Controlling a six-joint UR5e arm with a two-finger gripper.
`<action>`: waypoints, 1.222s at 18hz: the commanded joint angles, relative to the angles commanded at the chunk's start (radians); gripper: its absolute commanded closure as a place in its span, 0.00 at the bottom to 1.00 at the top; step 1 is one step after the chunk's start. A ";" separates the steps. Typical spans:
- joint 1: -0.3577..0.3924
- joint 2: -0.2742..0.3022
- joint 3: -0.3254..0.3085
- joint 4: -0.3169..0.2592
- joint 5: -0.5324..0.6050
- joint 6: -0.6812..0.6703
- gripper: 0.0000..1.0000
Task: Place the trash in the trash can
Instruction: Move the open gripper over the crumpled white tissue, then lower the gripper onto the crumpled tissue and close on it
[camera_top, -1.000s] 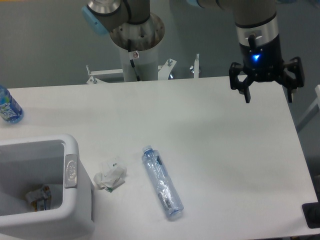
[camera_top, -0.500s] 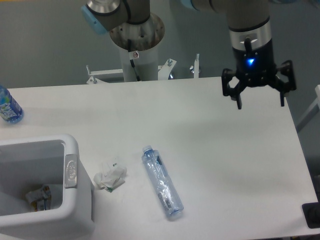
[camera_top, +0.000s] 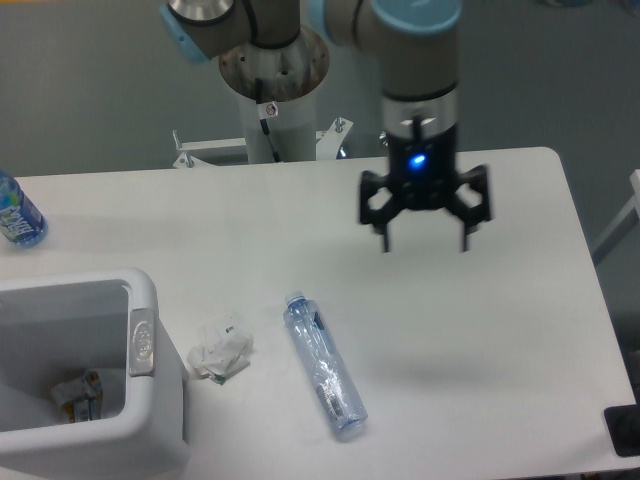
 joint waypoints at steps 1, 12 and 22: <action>-0.020 -0.008 -0.012 0.003 0.001 0.030 0.00; -0.172 -0.126 -0.107 0.008 0.002 0.212 0.00; -0.258 -0.248 -0.114 0.093 0.005 0.092 0.00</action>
